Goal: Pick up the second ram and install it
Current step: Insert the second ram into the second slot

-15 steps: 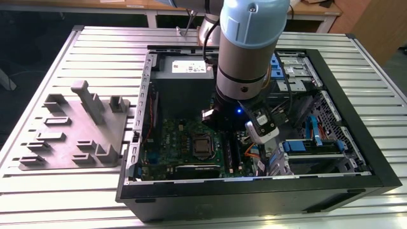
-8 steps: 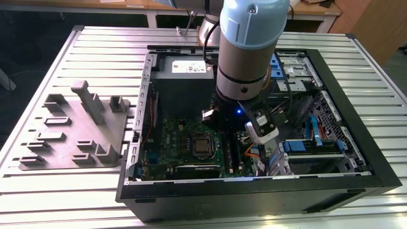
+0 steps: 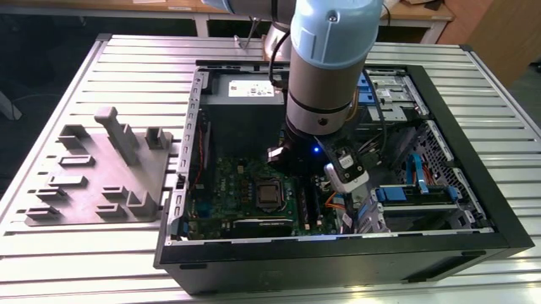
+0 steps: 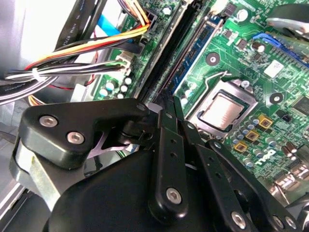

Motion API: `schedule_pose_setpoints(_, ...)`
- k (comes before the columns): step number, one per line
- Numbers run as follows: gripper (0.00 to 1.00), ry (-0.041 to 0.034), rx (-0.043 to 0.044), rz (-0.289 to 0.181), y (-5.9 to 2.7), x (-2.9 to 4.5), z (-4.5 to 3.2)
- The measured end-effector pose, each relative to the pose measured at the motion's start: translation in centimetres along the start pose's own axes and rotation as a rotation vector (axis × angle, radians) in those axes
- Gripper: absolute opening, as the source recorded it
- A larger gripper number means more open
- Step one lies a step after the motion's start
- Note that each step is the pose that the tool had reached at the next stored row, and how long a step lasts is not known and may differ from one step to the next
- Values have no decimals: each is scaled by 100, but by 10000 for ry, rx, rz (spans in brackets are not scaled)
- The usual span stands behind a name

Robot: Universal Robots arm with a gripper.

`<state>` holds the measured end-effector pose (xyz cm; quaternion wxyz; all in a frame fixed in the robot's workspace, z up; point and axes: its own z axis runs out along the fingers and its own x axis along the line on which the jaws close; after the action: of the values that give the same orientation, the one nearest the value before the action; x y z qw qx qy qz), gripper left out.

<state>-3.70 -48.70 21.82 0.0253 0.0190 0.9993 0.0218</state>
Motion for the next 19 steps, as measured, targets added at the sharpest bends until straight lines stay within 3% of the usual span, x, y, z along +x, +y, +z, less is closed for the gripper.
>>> schedule_pose_setpoints(19,11,-5,1,1,-2,4,50)
